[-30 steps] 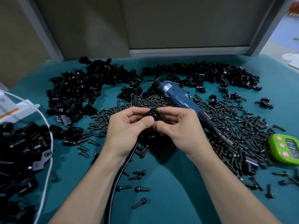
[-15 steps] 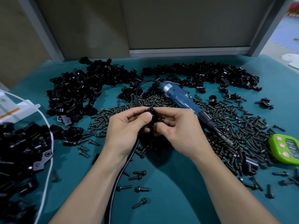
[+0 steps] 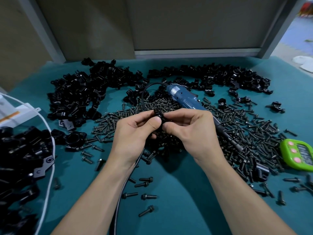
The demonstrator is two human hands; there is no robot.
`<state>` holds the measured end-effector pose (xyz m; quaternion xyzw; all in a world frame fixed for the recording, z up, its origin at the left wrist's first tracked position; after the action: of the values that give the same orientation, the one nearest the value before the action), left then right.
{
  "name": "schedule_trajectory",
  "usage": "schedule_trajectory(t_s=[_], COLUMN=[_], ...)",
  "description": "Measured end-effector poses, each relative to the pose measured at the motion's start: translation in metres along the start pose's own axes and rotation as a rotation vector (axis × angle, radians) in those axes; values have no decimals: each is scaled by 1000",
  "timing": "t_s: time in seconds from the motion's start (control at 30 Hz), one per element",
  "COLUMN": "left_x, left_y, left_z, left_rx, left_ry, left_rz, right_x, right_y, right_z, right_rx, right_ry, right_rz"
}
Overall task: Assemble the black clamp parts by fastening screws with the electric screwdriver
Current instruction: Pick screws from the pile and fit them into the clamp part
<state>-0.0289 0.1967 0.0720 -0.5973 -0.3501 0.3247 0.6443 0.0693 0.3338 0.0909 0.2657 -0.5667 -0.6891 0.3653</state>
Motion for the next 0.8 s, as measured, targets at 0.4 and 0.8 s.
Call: schedule_trajectory(t_s=[0.4,0.8], left_x=[-9,-29], left_y=[-3,12], left_z=[6,13], left_rx=[51,-118], left_ry=[-79,-223], left_rz=[-52,-213], right_x=[-12,1], right_y=[16,-2], right_z=[0,-7], right_rx=[0,195], right_ry=[-100,315], right_rz=[-192,-799])
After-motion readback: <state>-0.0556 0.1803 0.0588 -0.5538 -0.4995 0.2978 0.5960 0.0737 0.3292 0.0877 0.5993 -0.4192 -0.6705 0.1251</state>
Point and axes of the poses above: each hand's wrist, its own z-axis towards the middle knuckle, its own x-axis out of the palm, y = z × x, the point moved 8 cm from there along z, towards the middle knuckle, and after that the axes turned 6 degrees about z, right-handed, at the moved point
